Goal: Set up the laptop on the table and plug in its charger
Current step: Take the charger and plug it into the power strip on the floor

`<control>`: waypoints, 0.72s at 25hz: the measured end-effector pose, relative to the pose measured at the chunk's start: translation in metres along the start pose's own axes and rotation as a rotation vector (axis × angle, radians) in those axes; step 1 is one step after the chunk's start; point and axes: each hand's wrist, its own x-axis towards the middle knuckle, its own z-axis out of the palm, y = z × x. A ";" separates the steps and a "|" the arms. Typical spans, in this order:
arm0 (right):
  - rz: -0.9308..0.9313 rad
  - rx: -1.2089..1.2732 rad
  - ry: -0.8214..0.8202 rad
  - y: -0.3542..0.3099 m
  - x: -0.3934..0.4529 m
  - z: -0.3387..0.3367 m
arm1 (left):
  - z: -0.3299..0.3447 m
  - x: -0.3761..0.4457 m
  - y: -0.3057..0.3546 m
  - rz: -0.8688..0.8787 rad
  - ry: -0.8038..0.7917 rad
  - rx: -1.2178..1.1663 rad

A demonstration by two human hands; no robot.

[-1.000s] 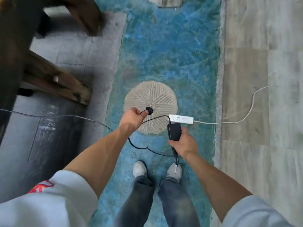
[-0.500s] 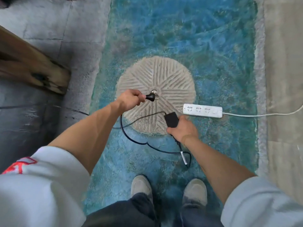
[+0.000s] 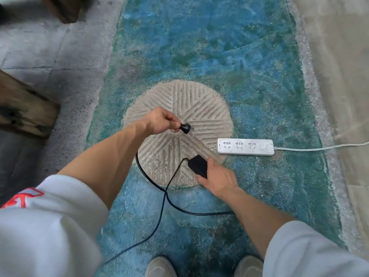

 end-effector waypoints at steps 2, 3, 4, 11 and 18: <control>-0.029 -0.037 -0.020 0.006 0.002 0.002 | 0.010 0.008 0.002 0.007 -0.006 0.018; -0.037 -0.048 -0.037 0.008 0.003 0.001 | 0.016 0.012 0.004 0.025 0.001 0.031; -0.044 -0.048 -0.065 0.009 0.004 -0.001 | 0.023 0.014 0.006 0.047 0.006 0.058; -0.032 -0.083 0.213 0.060 0.017 -0.036 | 0.064 0.025 0.030 0.153 0.035 0.318; 0.095 -0.064 0.060 0.131 0.035 -0.054 | 0.102 0.037 0.050 0.148 -0.009 0.361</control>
